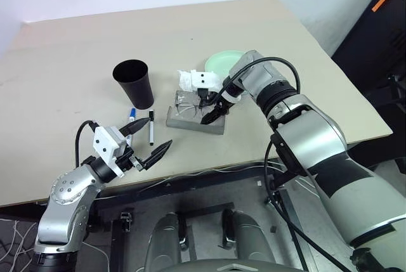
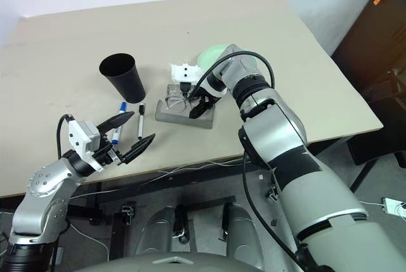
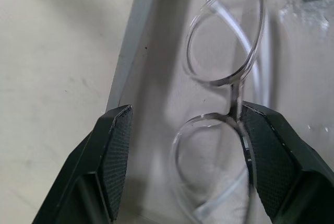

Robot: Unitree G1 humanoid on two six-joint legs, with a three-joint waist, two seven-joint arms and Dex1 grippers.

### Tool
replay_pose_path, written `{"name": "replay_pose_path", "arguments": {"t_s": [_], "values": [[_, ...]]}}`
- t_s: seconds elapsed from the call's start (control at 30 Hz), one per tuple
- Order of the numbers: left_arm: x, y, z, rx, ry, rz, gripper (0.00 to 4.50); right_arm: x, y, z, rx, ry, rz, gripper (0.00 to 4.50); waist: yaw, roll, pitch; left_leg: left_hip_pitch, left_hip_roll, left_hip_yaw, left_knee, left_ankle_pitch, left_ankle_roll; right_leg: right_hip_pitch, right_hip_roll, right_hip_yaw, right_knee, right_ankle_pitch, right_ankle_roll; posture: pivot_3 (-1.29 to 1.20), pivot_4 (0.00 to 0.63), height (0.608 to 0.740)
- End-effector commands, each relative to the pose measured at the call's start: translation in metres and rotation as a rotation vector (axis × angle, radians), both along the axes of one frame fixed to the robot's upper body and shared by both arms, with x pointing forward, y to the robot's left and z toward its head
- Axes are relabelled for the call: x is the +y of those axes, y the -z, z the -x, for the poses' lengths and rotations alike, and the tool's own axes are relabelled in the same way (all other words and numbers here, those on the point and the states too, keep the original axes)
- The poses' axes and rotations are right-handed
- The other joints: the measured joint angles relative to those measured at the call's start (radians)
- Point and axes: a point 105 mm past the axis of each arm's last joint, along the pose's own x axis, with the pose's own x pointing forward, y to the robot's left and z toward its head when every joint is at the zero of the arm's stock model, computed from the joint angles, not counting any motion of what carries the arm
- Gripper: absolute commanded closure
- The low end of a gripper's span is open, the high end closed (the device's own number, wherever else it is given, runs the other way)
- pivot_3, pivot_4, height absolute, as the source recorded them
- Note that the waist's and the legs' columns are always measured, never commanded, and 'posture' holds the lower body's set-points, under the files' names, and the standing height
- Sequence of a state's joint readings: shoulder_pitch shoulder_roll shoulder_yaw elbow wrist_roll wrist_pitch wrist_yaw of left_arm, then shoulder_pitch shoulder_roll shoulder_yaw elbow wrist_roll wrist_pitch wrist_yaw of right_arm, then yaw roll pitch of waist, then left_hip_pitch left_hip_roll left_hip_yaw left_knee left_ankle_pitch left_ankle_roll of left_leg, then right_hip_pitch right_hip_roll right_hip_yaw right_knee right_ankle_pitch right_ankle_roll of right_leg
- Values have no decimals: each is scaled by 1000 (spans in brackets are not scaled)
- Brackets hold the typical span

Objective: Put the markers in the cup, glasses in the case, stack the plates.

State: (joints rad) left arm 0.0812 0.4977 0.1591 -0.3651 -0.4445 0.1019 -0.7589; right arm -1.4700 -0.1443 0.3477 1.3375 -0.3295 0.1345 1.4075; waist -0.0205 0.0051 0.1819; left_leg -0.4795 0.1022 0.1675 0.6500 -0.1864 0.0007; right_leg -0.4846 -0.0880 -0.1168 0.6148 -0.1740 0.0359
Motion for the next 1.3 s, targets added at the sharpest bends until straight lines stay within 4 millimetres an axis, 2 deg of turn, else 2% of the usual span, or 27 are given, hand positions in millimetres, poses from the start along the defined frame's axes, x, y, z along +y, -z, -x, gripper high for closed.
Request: {"name": "replay_pose_path", "arguments": {"t_s": [0.03,0.37,0.53,0.73,0.83,1.0,1.03,1.3], "values": [[-4,-8,0,-32,16,4,0,10,-22,3,5,-21,-41,1189,0,0,0,0,0,0,0,0,0,0,0,0,0,0,0,0,150,701],[-7,-12,-4,-35,34,1,0,19,-32,6,113,74,-135,1189,1,0,0,0,0,-1,0,0,0,0,0,0,0,0,0,0,150,701],[-7,-14,-6,-36,44,-6,0,10,-21,0,118,158,-114,1189,0,0,0,0,0,0,0,0,0,0,0,0,0,0,0,0,150,701],[-7,-14,-7,-33,53,-11,0,11,-36,-11,121,280,-299,1189,0,0,0,0,0,0,0,0,0,0,0,0,1,0,0,0,150,701],[-8,-13,-8,-29,63,-11,0,6,-43,-12,173,327,-366,1771,2,0,0,0,0,0,1,0,0,0,0,0,1,0,0,0,150,701],[-9,-12,-10,-25,75,-12,0,-2,-41,-14,171,341,-364,3472,1,0,0,0,0,0,1,0,0,1,0,0,1,0,0,0,150,701],[-9,-12,-10,-24,79,-12,0,-4,-38,-16,143,347,-358,3681,0,0,0,0,0,-1,1,0,0,1,0,0,1,0,0,0,150,701],[-10,-9,-13,-22,93,-17,0,-16,-20,-28,62,422,-332,3681,0,0,0,0,0,0,2,1,-1,0,0,0,3,0,0,0,150,701]]}}
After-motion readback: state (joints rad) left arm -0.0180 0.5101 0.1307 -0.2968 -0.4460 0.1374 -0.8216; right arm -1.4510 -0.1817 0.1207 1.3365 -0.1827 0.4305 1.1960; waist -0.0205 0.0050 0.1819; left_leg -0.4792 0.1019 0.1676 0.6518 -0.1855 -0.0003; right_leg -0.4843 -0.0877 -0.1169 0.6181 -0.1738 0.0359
